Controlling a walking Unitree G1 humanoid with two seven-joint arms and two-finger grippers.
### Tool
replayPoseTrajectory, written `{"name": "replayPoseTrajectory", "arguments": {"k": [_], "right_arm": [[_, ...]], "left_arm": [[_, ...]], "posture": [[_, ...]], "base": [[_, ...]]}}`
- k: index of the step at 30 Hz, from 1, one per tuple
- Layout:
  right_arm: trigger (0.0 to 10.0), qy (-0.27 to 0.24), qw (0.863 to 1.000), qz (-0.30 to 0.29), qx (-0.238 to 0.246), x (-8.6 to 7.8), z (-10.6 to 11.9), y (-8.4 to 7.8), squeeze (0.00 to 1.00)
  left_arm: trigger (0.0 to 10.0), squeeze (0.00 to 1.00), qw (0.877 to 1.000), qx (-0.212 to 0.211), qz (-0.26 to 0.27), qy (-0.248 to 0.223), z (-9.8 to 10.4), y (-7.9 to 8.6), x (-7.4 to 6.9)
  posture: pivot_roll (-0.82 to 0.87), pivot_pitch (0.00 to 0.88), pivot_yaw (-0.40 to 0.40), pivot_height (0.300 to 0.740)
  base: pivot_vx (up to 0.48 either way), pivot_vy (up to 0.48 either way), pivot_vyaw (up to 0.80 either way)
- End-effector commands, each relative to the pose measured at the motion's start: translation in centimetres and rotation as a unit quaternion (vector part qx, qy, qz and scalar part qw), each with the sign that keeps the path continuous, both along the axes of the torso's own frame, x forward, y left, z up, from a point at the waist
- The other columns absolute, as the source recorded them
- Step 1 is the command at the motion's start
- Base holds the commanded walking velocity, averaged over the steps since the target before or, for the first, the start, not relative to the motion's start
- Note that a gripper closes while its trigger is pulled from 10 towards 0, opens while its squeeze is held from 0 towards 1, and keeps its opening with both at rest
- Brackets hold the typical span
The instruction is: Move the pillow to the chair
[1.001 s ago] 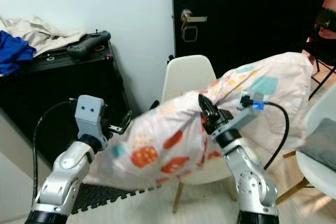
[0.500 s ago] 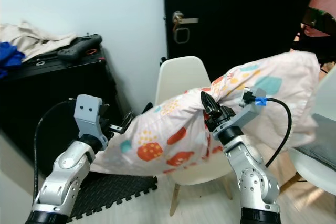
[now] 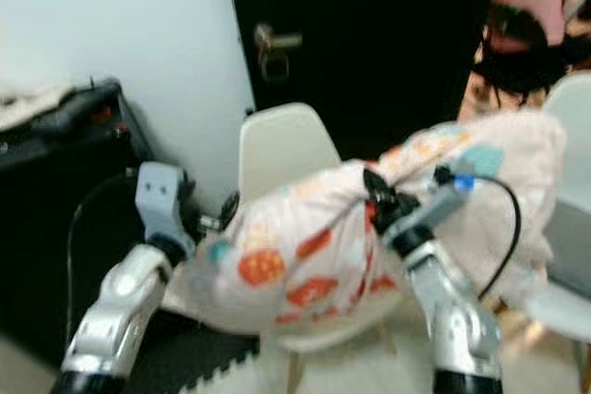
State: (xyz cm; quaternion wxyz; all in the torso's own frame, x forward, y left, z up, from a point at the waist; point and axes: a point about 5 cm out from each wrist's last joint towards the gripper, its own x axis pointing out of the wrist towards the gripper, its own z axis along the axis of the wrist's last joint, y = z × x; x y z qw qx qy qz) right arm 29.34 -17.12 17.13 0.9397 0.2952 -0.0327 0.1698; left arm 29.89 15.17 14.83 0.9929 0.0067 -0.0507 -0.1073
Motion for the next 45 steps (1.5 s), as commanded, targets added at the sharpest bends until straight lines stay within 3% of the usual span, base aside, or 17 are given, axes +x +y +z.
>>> {"name": "replayPoseTrajectory", "arguments": {"k": [1,14,17,20,21,29,34,38,40,45], "right_arm": [[10.0,-0.037,0.999,0.021,0.009,0.1,1.4,1.1,0.00],[10.0,-0.030,0.998,0.057,0.019,-0.2,1.3,2.3,0.00],[10.0,0.020,0.999,0.016,-0.025,0.5,-0.1,1.7,0.00],[10.0,0.031,0.999,0.006,-0.036,0.7,-0.4,1.6,0.00],[10.0,0.061,0.996,0.003,-0.057,1.0,-1.2,1.3,0.00],[10.0,0.119,0.986,-0.012,-0.118,1.1,-2.8,0.5,0.00],[10.0,0.128,0.984,-0.015,-0.126,1.1,-3.1,0.5,0.00],[10.0,0.170,0.972,0.017,-0.163,0.8,-4.4,1.3,0.00],[10.0,0.220,0.954,0.039,-0.200,0.3,-5.7,1.6,0.00],[10.0,0.240,0.947,0.039,-0.210,0.3,-6.0,1.5,0.00]], "left_arm": [[10.0,0.00,1.000,0.001,0.010,0.008,-0.4,0.7,-0.1],[10.0,0.00,1.000,0.004,0.003,0.009,-0.4,0.5,-0.1],[10.0,0.00,1.000,-0.007,0.019,0.015,-0.5,0.7,0.0],[10.0,0.00,1.000,-0.010,0.023,0.018,-0.6,0.7,0.1],[10.0,0.00,1.000,-0.011,0.021,0.019,-0.6,0.6,0.1],[10.0,0.00,0.999,0.009,0.004,0.030,-1.0,0.2,-0.2],[10.0,0.00,0.999,0.010,0.007,0.032,-1.1,0.3,-0.2],[10.0,0.00,0.999,0.003,0.020,0.036,-1.2,0.4,0.0],[10.0,0.00,0.999,0.003,0.020,0.037,-1.1,0.4,0.1],[10.0,0.00,0.999,0.002,0.019,0.036,-1.1,0.4,0.1]], "posture": [[-0.05,0.000,0.011,0.727],[-0.05,0.000,0.025,0.727],[-0.05,0.000,0.027,0.727],[-0.05,0.000,0.027,0.727],[-0.04,0.000,0.027,0.727],[-0.05,0.000,0.029,0.727],[-0.05,0.000,0.030,0.727],[-0.05,0.000,0.031,0.727],[-0.05,0.000,0.030,0.727],[-0.05,0.000,0.028,0.717]], "base": [[0.375,0.000,0.00],[0.391,0.000,0.00],[0.125,0.000,0.00],[0.000,0.000,0.00],[0.000,0.000,0.00],[0.000,-0.176,0.00],[0.000,-0.469,0.00],[0.000,0.000,0.00],[0.000,0.000,0.00],[0.000,0.000,0.00]]}}
